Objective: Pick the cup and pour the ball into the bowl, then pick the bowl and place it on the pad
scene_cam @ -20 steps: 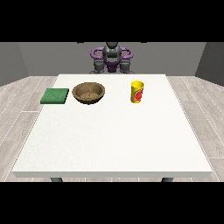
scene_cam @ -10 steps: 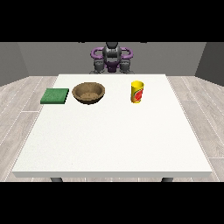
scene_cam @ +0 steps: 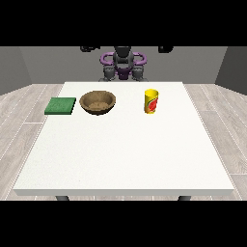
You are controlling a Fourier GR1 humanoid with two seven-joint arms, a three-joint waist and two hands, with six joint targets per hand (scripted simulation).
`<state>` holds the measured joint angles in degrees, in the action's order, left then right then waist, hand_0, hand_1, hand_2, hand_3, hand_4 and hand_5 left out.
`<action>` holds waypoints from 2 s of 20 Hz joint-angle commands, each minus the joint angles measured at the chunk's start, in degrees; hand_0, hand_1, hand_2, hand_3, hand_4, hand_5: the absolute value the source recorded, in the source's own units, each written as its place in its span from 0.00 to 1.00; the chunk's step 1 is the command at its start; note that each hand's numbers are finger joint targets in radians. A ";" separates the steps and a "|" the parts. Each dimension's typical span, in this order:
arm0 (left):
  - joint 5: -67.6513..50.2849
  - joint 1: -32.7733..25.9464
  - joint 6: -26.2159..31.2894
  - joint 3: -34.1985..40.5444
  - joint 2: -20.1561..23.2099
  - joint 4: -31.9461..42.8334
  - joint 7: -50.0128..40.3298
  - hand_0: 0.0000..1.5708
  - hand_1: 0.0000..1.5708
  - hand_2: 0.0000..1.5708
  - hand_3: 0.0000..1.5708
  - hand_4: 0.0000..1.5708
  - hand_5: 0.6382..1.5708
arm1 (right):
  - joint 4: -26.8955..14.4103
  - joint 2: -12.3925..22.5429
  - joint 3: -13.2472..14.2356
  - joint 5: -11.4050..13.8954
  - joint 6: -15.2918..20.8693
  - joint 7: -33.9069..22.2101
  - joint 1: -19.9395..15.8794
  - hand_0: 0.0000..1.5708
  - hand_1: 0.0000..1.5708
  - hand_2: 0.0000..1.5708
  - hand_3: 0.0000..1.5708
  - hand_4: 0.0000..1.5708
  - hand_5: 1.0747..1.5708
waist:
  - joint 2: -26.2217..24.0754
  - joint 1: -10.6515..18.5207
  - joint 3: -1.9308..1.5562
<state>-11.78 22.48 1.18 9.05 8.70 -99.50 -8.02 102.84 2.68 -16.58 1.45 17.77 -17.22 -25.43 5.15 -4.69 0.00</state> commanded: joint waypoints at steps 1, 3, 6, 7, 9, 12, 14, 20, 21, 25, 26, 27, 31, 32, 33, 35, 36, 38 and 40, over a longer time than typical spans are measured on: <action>2.19 2.79 1.94 4.36 3.51 7.43 10.30 0.00 0.00 0.00 0.00 0.00 0.88 | 2.92 0.47 1.31 -1.37 -2.39 1.70 -2.71 0.00 0.00 0.00 0.00 0.00 1.00 | 7.34 -3.52 0.04; 3.67 1.43 2.20 3.90 2.94 11.12 14.56 0.00 0.00 0.00 0.00 0.00 0.86 | 3.64 1.16 2.50 -2.00 -3.46 1.42 -1.85 0.00 0.00 0.00 0.00 0.00 0.99 | 6.75 -3.60 0.04; 5.70 -0.54 1.16 4.74 1.59 17.36 21.98 0.00 0.00 0.00 0.00 0.00 0.85 | 6.27 1.55 2.45 -0.80 -3.56 0.24 -3.62 0.00 0.00 0.00 0.00 0.00 1.00 | 9.09 -4.78 0.06; 3.96 -3.00 3.76 5.24 1.80 18.68 23.91 0.00 0.00 0.00 0.00 0.00 0.84 | 7.58 2.59 3.33 -2.70 -4.94 1.08 -0.09 0.00 0.00 0.00 0.00 0.00 1.00 | 8.75 -5.11 0.05; 3.36 -3.44 5.26 6.02 2.61 20.28 26.78 0.00 0.00 0.00 0.00 0.00 0.83 | 6.37 5.58 8.52 -5.99 -8.31 2.53 -0.15 0.00 0.00 0.00 0.00 0.00 0.99 | 8.79 -3.00 0.03; 6.01 -1.66 3.94 4.63 0.91 28.12 31.60 0.00 0.00 0.00 0.00 0.00 0.82 | 6.40 4.02 7.83 -4.31 -7.55 3.26 -0.04 0.00 0.00 0.00 0.00 0.00 0.99 | 8.47 -3.32 0.02; 5.77 0.92 4.21 6.15 2.03 34.16 33.97 0.00 0.00 0.00 0.00 0.00 0.82 | 8.88 4.29 7.79 -4.12 -7.60 -1.61 -1.39 0.00 0.00 0.00 0.00 0.00 0.99 | 7.25 -4.73 0.04; 6.41 0.24 6.93 6.81 3.23 44.99 41.71 0.00 0.00 0.00 0.00 0.00 0.86 | 11.42 4.39 9.39 -5.56 -9.40 -0.11 4.19 0.00 0.00 0.00 0.00 0.00 1.00 | 6.52 -4.81 0.03; 6.28 1.82 5.26 7.22 2.88 46.10 40.12 0.00 0.00 0.00 0.00 0.00 0.86 | 12.51 5.39 10.59 -8.35 -11.30 -2.27 4.13 0.00 0.00 0.00 0.00 0.00 0.99 | 5.64 -6.05 0.03; 6.69 3.91 6.97 7.23 3.12 52.19 47.37 0.00 0.00 0.00 0.00 0.00 0.84 | 12.13 5.62 14.13 -8.96 -11.67 0.60 2.92 0.00 0.00 0.00 0.00 0.00 0.99 | 8.39 -4.85 0.04; 5.32 4.63 7.08 8.17 4.68 50.73 42.22 0.00 0.00 0.00 0.00 0.00 0.85 | 10.38 8.20 18.25 -13.10 -14.89 1.05 4.23 0.00 0.00 0.00 0.00 0.00 0.99 | 6.93 -5.04 0.01; 6.87 2.76 3.58 7.07 1.23 51.78 44.61 0.00 0.00 0.00 0.00 0.00 0.84 | 11.72 7.90 15.76 -12.33 -16.00 1.51 8.63 0.00 0.00 0.00 0.00 0.00 0.99 | 5.25 -6.37 0.01; 5.04 6.23 7.21 10.66 6.41 58.87 49.69 0.00 0.00 0.00 0.00 0.00 0.84 | 15.80 10.74 19.24 -15.58 -18.30 -0.83 6.63 0.00 0.00 0.00 0.00 0.00 0.99 | 9.06 -8.44 0.04; 5.46 7.32 5.29 10.98 5.35 60.93 51.60 0.00 0.00 0.00 0.00 0.00 0.85 | 18.58 8.46 15.55 -13.08 -17.18 0.62 9.01 0.00 0.00 0.00 0.00 0.00 0.99 | 10.57 -10.54 0.06; 6.51 8.00 4.79 10.15 4.96 62.20 53.37 0.00 0.00 0.00 0.00 0.00 0.85 | 19.00 8.85 17.53 -14.22 -16.21 -1.57 6.94 0.00 0.00 0.00 0.00 0.00 0.99 | 10.40 -9.65 0.06; 6.23 8.63 4.02 11.37 5.02 64.79 57.27 0.00 0.00 0.00 0.00 0.00 0.85 | 22.07 9.98 18.09 -14.71 -16.75 -2.54 5.96 0.00 0.00 0.00 0.00 0.00 0.99 | 13.05 -10.93 0.09; 5.30 11.23 4.42 12.08 7.10 64.90 53.44 0.00 0.00 0.00 0.00 0.00 0.84 | 20.84 11.19 20.20 -17.37 -18.87 -2.09 6.24 0.00 0.00 0.00 0.00 0.00 0.99 | 12.06 -10.80 0.05; 5.91 9.23 4.97 12.27 7.35 67.18 58.61 0.00 0.00 0.00 0.00 0.00 0.83 | 23.69 10.73 20.32 -15.36 -17.78 -0.96 8.30 0.00 0.00 0.00 0.00 0.00 0.99 | 13.68 -11.10 0.08; 7.91 9.23 2.79 11.00 7.75 67.85 57.97 0.71 0.71 1.00 0.95 0.31 0.96 | 23.11 12.94 23.94 -20.58 -19.80 -3.17 6.99 0.00 0.00 0.00 0.00 0.00 0.99 | 13.03 -12.23 0.05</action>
<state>-5.58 31.40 5.52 20.32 14.93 -34.69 47.49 123.73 14.02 4.40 -15.58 -0.82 -18.56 -18.54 17.57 -15.48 0.05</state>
